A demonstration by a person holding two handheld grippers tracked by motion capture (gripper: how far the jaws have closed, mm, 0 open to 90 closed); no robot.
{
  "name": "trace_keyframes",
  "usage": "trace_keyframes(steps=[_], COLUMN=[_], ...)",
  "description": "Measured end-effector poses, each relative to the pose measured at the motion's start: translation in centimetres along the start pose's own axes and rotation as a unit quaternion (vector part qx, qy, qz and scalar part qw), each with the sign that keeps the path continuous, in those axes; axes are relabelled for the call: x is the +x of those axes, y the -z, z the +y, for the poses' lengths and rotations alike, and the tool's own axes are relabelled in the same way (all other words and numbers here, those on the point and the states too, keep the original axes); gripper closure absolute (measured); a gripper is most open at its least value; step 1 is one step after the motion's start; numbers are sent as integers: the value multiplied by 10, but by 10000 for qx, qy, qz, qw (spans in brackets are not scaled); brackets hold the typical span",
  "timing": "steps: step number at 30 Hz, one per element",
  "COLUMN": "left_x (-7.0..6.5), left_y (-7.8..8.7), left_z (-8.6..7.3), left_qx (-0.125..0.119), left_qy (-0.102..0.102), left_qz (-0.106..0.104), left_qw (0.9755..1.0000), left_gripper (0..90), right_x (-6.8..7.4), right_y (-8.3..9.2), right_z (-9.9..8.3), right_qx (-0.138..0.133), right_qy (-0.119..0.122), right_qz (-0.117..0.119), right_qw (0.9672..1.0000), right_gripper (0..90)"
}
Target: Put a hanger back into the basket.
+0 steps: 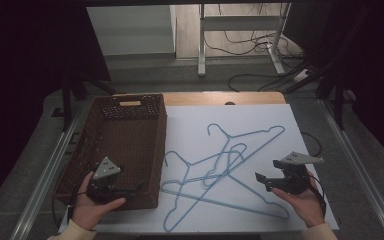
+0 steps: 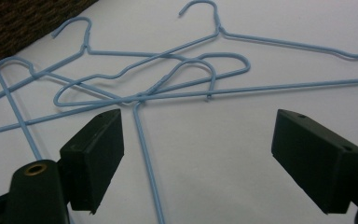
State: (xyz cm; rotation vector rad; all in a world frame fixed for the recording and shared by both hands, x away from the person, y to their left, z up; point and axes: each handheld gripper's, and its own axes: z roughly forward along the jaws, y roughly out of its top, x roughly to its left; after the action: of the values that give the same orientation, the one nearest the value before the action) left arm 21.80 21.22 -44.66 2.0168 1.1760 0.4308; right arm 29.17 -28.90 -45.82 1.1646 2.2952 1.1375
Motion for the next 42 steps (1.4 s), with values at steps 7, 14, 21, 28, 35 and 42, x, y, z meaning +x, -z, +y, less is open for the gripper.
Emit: trace_keyframes(steps=[7,14,21,28,35,42], left_x=[-2,-3,0,0,2,1], left_y=[2,5,3,1,2,2], left_z=[2,2,2,3,2,2], left_qx=[-44,-73,-42,4,-31,-28], left_qy=[-45,-51,-29,-132,-148,-196], left_qz=[-44,-122,-164,-170,-215,-184], left_qw=[10000,9999,9999,9998,9997,9996], left_gripper=[154,154,155,157,159,163], right_x=[2,8,4,-1,-1,-3], right_y=[-2,-1,-8,-22,-34,-56], right_z=[4,6,5,12,30,49], right_qx=[105,152,307,496,617,803], right_qy=[27,47,-3,-31,26,68], right_qz=[-42,-88,-114,-142,-203,-166], right_qw=[9999,9998,9995,9987,9979,9966], right_gripper=[188,193,207,218,268,296])
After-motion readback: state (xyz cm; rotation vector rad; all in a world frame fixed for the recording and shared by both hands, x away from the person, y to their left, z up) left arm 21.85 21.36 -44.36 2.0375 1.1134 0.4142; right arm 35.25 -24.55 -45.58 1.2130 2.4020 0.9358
